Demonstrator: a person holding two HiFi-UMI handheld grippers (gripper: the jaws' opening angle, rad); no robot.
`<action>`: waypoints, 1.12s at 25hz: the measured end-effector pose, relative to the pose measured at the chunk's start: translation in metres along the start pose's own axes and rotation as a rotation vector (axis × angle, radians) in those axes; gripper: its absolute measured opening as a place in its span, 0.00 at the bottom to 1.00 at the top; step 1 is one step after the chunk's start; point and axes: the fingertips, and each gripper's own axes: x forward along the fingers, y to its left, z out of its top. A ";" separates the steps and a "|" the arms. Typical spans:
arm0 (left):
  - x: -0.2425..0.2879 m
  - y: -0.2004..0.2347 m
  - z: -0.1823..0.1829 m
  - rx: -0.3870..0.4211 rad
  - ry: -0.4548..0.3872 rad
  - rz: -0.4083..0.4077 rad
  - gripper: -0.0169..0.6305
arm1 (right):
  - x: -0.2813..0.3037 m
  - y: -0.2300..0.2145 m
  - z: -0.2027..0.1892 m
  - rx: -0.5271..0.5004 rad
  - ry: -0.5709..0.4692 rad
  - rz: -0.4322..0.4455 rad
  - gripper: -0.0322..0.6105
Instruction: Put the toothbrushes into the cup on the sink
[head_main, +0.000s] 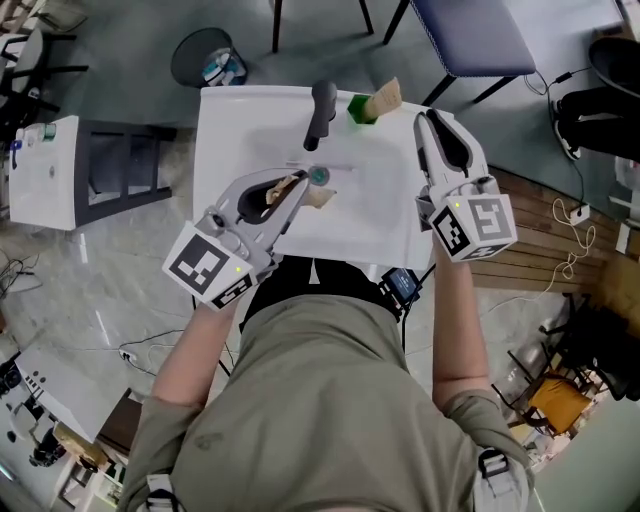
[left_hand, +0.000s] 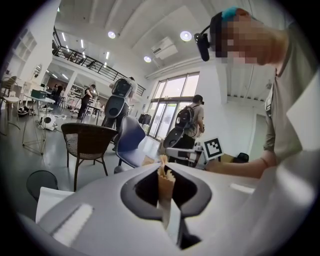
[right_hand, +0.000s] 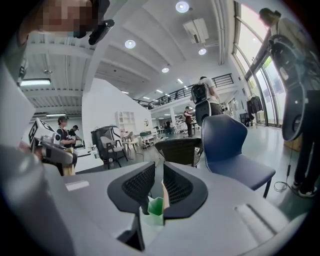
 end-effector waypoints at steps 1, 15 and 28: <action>0.001 -0.002 0.001 0.005 -0.002 -0.002 0.04 | -0.006 0.001 -0.002 -0.003 0.005 0.002 0.15; 0.011 -0.032 0.008 0.063 -0.026 -0.020 0.04 | -0.085 0.026 -0.045 0.036 0.075 0.021 0.14; 0.046 -0.032 0.024 0.113 -0.026 -0.023 0.04 | -0.112 0.040 -0.058 0.049 0.104 0.030 0.08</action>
